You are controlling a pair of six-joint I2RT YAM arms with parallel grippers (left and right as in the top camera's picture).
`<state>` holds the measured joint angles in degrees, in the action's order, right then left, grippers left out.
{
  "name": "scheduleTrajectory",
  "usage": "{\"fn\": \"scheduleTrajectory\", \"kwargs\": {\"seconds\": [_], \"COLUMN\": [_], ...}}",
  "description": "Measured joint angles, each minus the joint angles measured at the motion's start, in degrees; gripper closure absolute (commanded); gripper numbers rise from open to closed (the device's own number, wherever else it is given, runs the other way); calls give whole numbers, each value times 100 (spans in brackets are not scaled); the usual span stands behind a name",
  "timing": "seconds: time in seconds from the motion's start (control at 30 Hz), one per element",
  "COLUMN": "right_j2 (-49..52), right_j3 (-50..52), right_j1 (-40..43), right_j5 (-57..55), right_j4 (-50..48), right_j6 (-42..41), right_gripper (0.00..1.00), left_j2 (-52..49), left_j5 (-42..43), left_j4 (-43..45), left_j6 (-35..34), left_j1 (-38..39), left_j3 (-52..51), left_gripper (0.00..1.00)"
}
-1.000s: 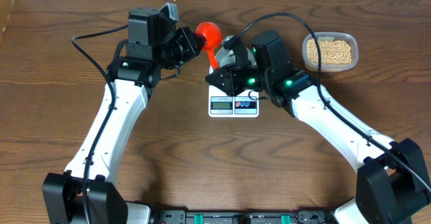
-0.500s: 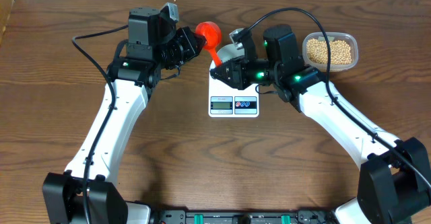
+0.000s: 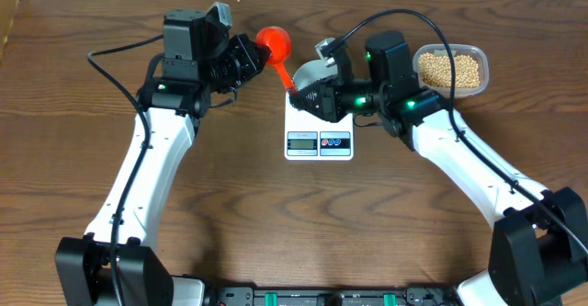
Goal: Scoop item into bowl and weigh 50g on scale
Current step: 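Bring the scoop handle to the right gripper above the bowl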
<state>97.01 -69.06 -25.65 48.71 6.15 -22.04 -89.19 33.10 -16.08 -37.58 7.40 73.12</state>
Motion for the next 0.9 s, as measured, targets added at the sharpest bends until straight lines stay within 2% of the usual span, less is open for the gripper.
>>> {"fn": "scheduleTrajectory", "kwargs": {"seconds": [0.2,0.43,0.63,0.9], "right_j2": [0,0,0,0], "right_j3": [0,0,0,0], "right_j1": [11,317,409,409], "right_j5": [50,81,83,28], "right_j4": [-221,-1285,-2118,-2468], "right_j6": [-111,-874,-1458,-1685], "right_gripper": [77,71,64,65], "left_j2": [0,0,0,0], "left_j5": [0,0,2,236], "left_j4": [208,1080,1364,1364], "left_j6": [-420,-1746,-3025,-3875], "left_j1": [-2,-24,-24,-24], "left_j3": [0,0,0,0], "left_gripper": [92,93,93,93]}}
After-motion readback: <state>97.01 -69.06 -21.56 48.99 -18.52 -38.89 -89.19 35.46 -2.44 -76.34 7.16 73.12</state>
